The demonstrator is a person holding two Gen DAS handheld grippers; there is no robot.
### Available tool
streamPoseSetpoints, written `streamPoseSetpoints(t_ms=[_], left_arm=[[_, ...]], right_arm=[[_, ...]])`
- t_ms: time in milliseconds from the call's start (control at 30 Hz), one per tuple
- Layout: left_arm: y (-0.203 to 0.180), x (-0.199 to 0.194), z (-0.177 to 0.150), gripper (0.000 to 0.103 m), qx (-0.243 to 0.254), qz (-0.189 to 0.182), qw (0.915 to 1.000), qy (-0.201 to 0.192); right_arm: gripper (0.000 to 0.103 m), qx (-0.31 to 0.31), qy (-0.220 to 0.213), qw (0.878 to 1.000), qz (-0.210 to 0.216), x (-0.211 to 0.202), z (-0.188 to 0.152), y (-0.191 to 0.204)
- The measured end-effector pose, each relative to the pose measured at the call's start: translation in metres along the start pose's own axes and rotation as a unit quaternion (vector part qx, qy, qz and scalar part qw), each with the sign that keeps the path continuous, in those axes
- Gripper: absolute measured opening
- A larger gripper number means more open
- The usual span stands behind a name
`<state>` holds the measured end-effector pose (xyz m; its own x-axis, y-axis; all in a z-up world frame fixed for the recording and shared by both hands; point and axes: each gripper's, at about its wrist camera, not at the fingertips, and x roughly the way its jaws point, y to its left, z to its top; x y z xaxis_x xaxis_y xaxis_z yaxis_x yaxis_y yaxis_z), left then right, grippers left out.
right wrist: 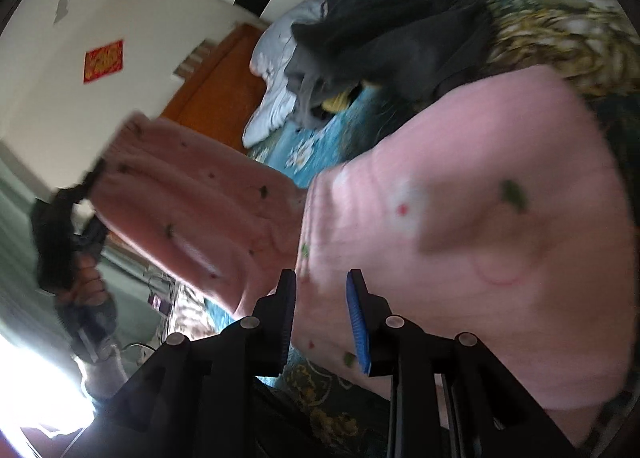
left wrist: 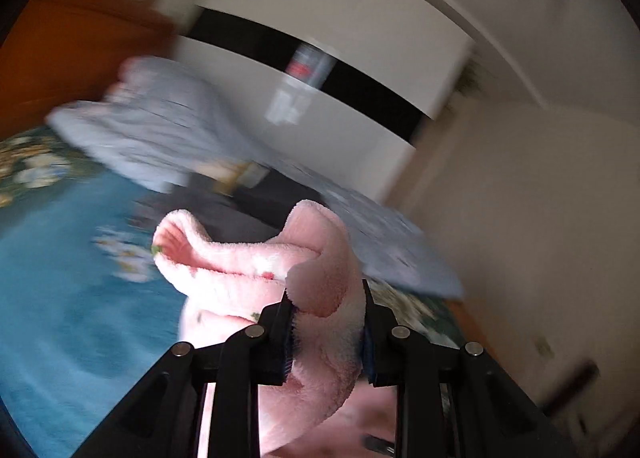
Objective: Fold clothes
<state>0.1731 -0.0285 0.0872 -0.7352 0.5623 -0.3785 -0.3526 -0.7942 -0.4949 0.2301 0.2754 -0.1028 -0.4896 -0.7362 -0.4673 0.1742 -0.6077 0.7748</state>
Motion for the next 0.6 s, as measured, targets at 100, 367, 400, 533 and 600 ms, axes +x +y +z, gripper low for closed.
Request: streamPoseSetpoints(t_ms=[100,367,400,533,600], left_arm=[[-0.039,0.050,-0.027,0.028,0.031,-0.027,0.9969,0.067],[-0.079,0.148,-0.099,0.029,0.075,-0.012,0.9716,0.224],[-0.081,0.152,-0.104,0.029,0.076,-0.013,0.9692,0.234],[-0.096,0.147,-0.136,0.043,0.079,-0.027,0.9597,0.268],[-0.096,0.147,-0.143,0.051,0.059,-0.046,0.9542,0.290]], right_arm=[[0.027,0.016,-0.028,0.999,-0.006,-0.020,0.001,-0.011],[0.027,0.058,-0.078,0.995,-0.033,-0.058,-0.004,-0.036],[0.028,0.062,-0.081,0.994,-0.036,-0.060,-0.005,-0.038],[0.040,0.086,-0.093,0.991,-0.045,-0.064,-0.009,-0.050],[0.040,0.100,-0.097,0.989,-0.048,-0.064,-0.011,-0.056]])
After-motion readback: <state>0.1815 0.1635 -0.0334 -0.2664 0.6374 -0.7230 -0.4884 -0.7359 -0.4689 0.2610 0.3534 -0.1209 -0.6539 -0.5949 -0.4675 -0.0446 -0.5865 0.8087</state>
